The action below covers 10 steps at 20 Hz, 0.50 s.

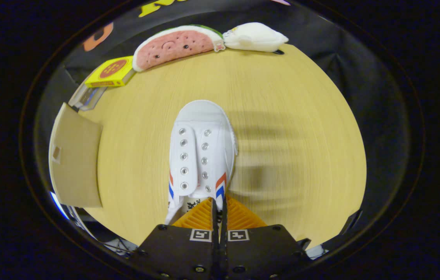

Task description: Open the storage box then place both shoes into the box .Put the left shoe in first, then the right shoe, with the right side of both shoes facing outward in a uniform manner.

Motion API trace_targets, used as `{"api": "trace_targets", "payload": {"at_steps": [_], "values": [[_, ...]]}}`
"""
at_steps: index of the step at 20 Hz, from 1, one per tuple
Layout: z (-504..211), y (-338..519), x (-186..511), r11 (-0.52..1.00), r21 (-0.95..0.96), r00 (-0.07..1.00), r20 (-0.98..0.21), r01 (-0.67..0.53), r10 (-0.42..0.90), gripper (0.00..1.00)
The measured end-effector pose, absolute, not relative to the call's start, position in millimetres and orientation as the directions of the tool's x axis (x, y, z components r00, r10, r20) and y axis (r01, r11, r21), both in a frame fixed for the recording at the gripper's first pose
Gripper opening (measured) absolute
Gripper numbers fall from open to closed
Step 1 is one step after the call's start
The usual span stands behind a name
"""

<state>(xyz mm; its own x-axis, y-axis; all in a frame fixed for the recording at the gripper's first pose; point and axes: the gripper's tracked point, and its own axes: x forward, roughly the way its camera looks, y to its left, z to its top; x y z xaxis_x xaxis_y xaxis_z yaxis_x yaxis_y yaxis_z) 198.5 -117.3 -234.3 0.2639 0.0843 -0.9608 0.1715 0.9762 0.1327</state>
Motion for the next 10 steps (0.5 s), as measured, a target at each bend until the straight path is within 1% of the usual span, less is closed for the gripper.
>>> {"api": "trace_targets", "payload": {"at_steps": [5, 10], "values": [[-210.9, -110.7, 197.2, 0.968, 0.176, 0.277, -0.953, 0.18, 0.121, 0.0], [-137.6, -78.8, 180.1, 0.966, 0.222, 0.361, -0.918, 0.129, 0.163, 0.0]]}}
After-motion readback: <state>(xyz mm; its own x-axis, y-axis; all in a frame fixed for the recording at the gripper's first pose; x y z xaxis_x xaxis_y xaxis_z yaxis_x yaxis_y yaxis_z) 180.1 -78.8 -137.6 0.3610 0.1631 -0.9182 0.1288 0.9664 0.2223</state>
